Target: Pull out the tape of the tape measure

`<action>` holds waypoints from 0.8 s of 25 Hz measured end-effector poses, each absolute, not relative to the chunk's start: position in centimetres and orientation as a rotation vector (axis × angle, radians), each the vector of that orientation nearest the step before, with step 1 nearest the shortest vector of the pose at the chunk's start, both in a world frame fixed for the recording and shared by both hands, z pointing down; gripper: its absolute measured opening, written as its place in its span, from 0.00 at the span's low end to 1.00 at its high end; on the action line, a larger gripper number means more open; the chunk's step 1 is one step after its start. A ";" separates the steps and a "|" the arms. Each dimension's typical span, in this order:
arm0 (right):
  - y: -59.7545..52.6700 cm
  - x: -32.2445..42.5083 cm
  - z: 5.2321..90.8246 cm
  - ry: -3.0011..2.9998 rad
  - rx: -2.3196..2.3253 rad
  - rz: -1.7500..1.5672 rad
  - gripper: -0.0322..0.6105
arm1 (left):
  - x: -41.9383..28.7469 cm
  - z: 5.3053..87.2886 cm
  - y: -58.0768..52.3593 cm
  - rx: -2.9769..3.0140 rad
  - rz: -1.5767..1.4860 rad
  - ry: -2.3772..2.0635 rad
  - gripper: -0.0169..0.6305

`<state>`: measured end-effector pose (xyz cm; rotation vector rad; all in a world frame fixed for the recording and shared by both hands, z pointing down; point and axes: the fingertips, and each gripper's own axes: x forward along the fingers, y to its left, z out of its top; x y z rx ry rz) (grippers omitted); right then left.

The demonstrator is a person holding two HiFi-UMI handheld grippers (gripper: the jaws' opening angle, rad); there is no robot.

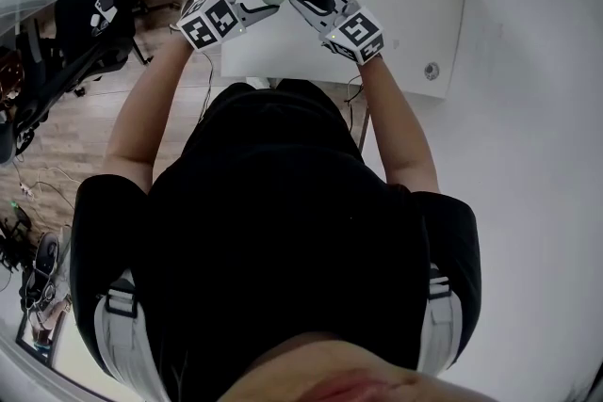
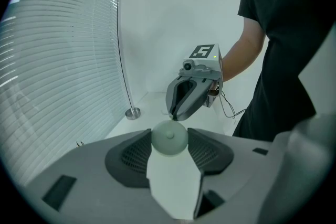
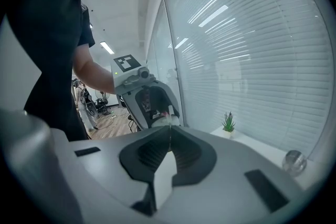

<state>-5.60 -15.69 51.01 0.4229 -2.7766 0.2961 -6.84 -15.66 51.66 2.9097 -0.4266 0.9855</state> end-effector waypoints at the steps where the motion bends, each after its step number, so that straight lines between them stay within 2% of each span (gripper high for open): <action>1: -15.7 -5.6 50.9 -2.777 0.432 0.297 0.06 | -6.9 51.6 -15.6 2.907 0.989 -0.429 0.38; 20: -15.9 -3.2 51.5 -2.750 0.628 0.335 0.06 | -5.9 52.3 -15.9 2.862 0.997 -0.464 0.38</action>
